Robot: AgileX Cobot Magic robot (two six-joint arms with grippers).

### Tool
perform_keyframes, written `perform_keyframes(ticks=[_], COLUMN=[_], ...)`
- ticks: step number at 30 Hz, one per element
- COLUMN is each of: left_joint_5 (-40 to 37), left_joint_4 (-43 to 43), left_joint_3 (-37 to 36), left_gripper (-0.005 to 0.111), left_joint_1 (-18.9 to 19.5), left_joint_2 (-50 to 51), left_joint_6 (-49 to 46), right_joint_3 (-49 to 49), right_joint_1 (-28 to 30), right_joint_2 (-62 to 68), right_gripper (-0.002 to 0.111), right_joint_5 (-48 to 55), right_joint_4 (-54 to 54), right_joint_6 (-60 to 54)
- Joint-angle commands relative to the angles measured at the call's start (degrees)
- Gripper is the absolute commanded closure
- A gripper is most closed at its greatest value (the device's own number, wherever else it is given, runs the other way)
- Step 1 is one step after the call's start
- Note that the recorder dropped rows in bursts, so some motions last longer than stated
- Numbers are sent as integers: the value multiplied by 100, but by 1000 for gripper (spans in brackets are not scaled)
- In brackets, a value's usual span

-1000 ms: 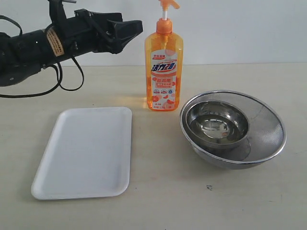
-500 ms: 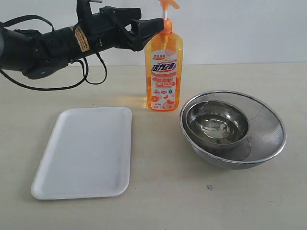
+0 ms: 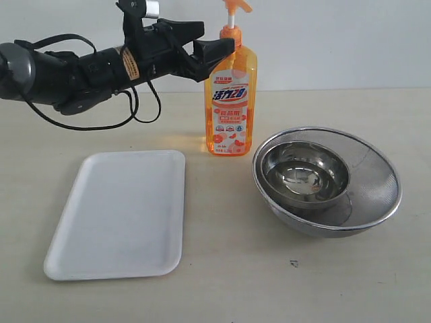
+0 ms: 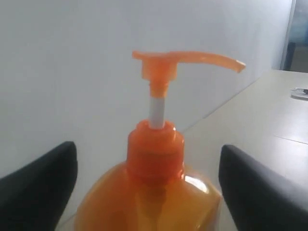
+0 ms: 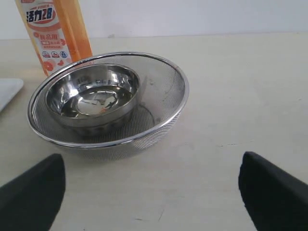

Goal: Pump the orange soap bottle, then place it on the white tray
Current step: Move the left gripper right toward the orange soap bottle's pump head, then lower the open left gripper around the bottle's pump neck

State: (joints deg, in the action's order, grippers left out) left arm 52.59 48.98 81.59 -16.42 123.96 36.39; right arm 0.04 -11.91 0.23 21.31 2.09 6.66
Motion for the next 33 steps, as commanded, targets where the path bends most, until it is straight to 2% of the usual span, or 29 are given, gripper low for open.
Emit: perform_keyframes(ticks=[1, 9, 14, 33], left_joint_5=[53, 64, 413, 394], left_joint_4=[-37, -37, -37, -201], left_joint_3=[170, 349, 442, 442], left_gripper=[31, 31, 31, 31], left_joint_1=[-28, -28, -28, -28], left_joint_2=[68, 179, 387, 407], left_joint_6=[-25, -25, -25, -73], right_joint_3=[-4, -4, -4, -4], right_joint_1=[38, 38, 38, 38], right_joint_2=[-23, -23, -23, -23], right_gripper=[21, 21, 21, 21], right_joint_5=[-22, -22, -22, -17], right_joint_4=[0, 0, 0, 0], right_joint_6=[-13, -13, -13, -13])
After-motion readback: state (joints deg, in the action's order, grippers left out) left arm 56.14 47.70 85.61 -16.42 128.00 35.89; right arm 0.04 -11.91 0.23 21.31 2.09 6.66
